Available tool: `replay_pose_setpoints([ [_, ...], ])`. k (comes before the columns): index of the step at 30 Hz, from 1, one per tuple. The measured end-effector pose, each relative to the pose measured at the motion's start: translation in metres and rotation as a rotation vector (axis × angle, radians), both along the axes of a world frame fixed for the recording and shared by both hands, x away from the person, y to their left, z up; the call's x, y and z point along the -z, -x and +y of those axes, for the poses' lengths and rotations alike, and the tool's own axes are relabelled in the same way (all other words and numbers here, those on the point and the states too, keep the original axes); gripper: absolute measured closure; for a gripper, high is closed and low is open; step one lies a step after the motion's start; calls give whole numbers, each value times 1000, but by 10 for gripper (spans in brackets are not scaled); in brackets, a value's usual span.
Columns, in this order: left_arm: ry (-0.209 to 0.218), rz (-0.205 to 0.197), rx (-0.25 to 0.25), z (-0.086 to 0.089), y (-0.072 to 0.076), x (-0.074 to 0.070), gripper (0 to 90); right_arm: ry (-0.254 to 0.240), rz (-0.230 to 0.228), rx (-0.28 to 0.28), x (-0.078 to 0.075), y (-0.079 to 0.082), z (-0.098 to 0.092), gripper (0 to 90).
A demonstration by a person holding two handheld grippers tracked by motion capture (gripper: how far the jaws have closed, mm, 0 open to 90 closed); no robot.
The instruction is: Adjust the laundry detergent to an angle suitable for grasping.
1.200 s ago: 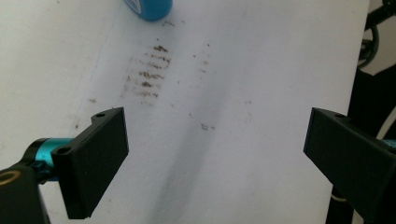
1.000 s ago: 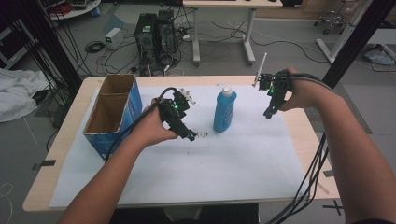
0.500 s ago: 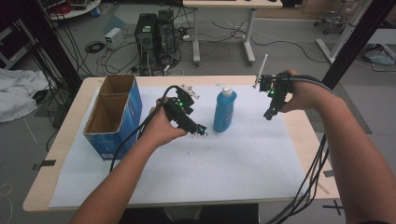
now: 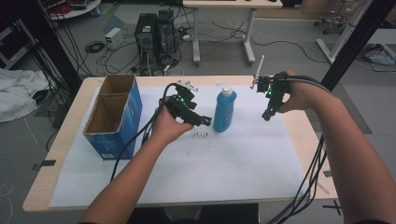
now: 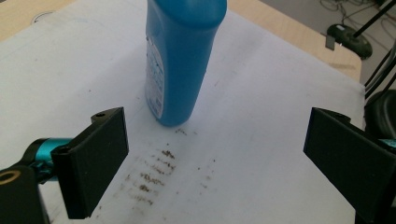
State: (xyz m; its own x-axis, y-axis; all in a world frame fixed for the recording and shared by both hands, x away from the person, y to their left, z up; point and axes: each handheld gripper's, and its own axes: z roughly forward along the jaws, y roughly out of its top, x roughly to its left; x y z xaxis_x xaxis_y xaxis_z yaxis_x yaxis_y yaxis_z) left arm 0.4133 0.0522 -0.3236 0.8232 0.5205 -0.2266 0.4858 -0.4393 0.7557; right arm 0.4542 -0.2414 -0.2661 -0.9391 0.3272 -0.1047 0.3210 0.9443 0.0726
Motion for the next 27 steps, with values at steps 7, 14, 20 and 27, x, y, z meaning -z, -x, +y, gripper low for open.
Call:
replay_pose_setpoints([
  [7, 89, 20, -36, 0, -6, 2, 66, 4, 3, 0, 1, -1, -2, 110],
  [14, 59, 28, -70, -13, -16, 2, 66, 5, 4, 3, 1, -1, -2, 110],
  [20, -9, 6, -70, -33, -23, -7, 66, 8, 7, 7, 2, -1, -3, 110],
  [27, -44, 3, -62, -51, -32, -12, 66, 2, 13, 22, 4, 0, -11, 110],
])
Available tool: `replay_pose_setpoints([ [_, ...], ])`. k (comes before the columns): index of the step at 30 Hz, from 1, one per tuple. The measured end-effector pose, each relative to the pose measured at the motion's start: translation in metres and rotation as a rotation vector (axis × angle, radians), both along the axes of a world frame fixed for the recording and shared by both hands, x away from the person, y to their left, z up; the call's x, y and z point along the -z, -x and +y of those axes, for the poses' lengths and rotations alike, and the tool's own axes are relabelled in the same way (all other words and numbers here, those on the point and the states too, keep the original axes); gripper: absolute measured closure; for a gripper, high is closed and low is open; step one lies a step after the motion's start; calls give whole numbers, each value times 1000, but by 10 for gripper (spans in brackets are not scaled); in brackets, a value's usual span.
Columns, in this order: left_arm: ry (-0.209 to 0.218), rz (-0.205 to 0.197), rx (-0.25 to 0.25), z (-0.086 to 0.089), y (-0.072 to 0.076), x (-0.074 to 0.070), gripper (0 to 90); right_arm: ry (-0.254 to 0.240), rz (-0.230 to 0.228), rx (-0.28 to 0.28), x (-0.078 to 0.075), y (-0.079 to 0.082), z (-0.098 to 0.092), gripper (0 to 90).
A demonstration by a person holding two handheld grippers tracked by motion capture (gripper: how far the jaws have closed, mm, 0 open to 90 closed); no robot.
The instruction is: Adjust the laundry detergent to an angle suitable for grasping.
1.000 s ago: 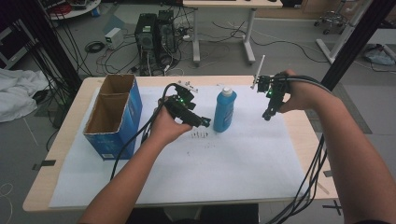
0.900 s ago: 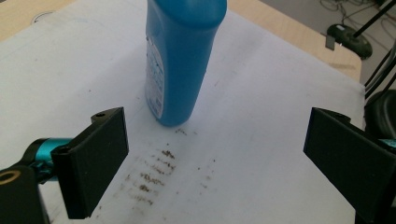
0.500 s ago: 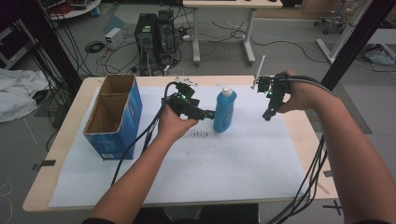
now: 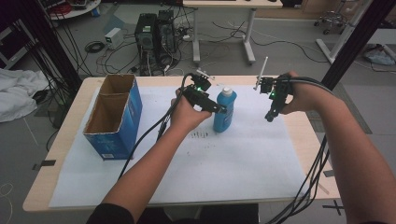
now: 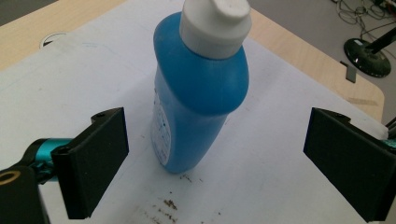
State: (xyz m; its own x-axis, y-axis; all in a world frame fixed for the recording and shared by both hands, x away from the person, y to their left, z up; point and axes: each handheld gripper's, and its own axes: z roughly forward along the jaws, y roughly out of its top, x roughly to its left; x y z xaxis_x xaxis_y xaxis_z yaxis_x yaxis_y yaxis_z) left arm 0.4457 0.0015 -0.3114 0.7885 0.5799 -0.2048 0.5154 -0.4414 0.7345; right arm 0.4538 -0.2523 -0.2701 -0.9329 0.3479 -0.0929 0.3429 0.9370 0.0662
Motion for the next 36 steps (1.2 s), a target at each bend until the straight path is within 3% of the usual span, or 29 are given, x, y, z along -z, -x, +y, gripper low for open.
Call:
replay_pose_setpoints([
  [8, -21, 2, 12, -17, -6, -3, 66, 6, 10, 2, 3, 1, -4, 110],
  [18, -77, 8, 15, -38, -20, -5, 66, 2, 10, 7, 2, 5, -9, 110],
  [25, -90, 26, 5, -50, -31, 4, 66, 7, 15, 10, 3, 3, -9, 110],
  [36, -148, 26, -3, -57, -38, 13, 66, 10, 22, 13, 5, 1, -7, 110],
])
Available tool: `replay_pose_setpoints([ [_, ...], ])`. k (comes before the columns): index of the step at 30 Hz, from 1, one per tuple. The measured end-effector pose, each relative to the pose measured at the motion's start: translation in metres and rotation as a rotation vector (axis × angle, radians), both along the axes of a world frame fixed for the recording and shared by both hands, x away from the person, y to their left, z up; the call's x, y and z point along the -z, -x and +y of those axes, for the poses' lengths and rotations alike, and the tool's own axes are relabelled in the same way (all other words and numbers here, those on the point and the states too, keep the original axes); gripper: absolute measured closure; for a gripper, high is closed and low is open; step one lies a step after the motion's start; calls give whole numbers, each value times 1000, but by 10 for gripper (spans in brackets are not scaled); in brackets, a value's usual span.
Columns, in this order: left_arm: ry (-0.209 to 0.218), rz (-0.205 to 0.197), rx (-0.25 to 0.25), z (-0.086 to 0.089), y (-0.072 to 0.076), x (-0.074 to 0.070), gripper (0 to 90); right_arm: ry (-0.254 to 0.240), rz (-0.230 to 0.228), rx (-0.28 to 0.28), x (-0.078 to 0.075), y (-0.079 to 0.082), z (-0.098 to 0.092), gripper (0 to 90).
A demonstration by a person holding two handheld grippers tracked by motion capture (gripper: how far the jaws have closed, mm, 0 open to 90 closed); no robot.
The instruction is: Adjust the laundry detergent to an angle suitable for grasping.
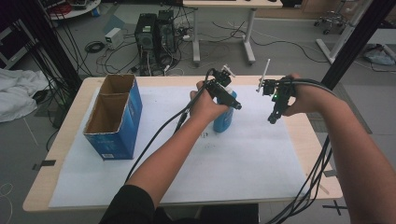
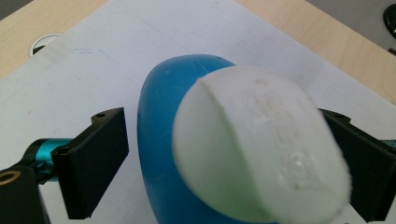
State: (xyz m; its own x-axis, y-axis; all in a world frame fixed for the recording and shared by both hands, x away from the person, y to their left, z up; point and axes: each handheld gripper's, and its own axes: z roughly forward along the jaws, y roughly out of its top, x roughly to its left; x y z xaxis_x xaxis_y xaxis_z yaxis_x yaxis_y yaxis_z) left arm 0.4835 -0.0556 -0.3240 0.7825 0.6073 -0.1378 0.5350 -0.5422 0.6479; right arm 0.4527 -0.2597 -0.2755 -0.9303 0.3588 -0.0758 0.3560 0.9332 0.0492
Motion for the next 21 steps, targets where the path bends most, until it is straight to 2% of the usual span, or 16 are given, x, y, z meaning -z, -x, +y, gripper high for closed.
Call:
replay_pose_setpoints([
  [15, -23, -14, -18, -9, -3, 4, 68, 3, 4, -1, 1, -1, 0, 110],
  [16, -27, -16, -24, -9, -4, 5, 99, 5, 4, 2, 1, -1, 0, 110],
  [21, -39, -18, -25, -10, -5, 7, 113, 4, 7, 4, 1, -2, -1, 110],
])
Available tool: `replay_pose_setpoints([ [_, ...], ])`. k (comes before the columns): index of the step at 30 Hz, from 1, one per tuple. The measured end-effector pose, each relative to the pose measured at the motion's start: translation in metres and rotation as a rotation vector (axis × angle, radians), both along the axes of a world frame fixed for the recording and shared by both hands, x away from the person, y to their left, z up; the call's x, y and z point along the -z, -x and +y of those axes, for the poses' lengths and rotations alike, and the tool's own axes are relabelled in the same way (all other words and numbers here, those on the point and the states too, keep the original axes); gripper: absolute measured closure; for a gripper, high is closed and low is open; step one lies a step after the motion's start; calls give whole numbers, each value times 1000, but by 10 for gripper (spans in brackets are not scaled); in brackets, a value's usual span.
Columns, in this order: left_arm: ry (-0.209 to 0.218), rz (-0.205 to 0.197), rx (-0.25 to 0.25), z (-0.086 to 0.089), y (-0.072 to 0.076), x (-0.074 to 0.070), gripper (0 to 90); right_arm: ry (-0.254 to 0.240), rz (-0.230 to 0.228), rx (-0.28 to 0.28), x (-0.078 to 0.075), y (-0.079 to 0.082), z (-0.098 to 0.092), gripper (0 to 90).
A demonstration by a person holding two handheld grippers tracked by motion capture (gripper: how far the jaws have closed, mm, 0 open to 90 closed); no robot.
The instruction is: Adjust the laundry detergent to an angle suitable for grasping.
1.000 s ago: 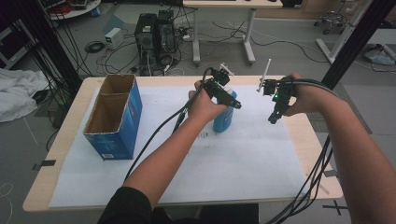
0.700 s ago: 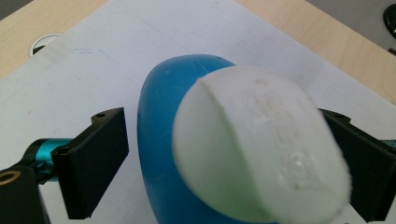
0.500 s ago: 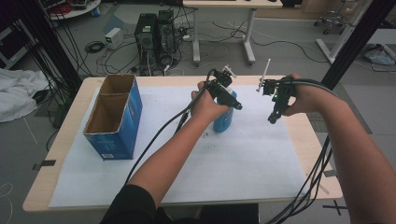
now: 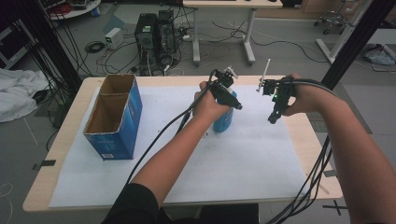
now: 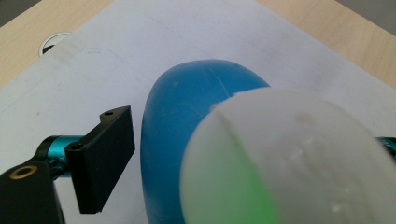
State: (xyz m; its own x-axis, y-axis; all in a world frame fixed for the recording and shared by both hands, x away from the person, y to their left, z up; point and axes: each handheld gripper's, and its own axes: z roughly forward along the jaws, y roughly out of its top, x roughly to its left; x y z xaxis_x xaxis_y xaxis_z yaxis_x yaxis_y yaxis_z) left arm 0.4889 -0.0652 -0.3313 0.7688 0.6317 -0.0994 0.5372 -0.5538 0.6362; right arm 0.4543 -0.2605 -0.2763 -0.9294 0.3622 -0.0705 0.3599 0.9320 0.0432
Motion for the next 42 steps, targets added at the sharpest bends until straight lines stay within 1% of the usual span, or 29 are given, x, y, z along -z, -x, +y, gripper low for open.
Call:
replay_pose_setpoints([
  [2, 6, -4, 2, -1, 0, 0, 137, 0, 1, 1, 0, 0, 0, 110],
  [5, 5, 1, 3, -2, 0, 0, 141, -3, 4, 11, 0, 0, 1, 110],
  [9, 12, 2, -6, -2, 0, 1, 158, 2, 1, 2, 0, 0, 0, 110],
  [11, 10, 9, -1, -1, -1, 0, 160, 0, 2, 1, 0, 0, 0, 110],
  [12, 10, 9, -1, -1, -1, 0, 186, 0, 2, 1, 0, 0, 0, 110],
  [14, 9, 8, -5, -1, -1, 0, 186, -2, 1, 6, 0, 0, -1, 110],
  [16, 2, 13, 2, -2, 0, 1, 251, -2, 0, 11, 0, 0, -1, 110],
  [19, -4, 10, 0, -3, 1, 1, 274, -3, -1, 7, -1, 0, -1, 110],
  [21, -16, 4, -2, -3, 1, 1, 289, -3, -2, 8, -1, 0, -1, 110],
  [23, -16, 4, -10, -2, 1, 1, 310, -1, -3, 7, -1, 0, -2, 110],
  [24, -24, 5, -3, -2, 1, 1, 315, 0, -3, 9, -1, 0, -2, 110],
  [25, -20, 6, -6, -2, 1, 1, 315, -1, -3, 12, -1, 1, -2, 110],
  [28, -31, 5, -6, -1, 1, 1, 335, 1, -2, 12, 0, 1, -3, 110],
  [31, -29, 6, -11, -1, 1, 1, 346, -3, -2, 17, 0, 0, -3, 110],
  [32, -31, 4, -9, -1, 0, 1, 346, -2, -3, 10, 0, 0, -3, 110],
  [34, -36, -2, -8, -2, 1, 1, 353, -1, -3, 14, 0, -1, -3, 110],
  [36, -47, -13, -12, -2, 2, 0, 369, -1, -1, 13, 0, -2, -3, 110],
  [38, -62, -11, -8, -3, 3, -1, 373, -2, 0, 17, 1, -2, -3, 110],
  [39, -77, -12, -1, -4, 3, -2, 375, -1, -1, 14, 1, -3, -3, 110],
  [42, -89, -15, 2, -5, 4, -2, 379, 3, 0, 15, 1, -3, -2, 110],
])
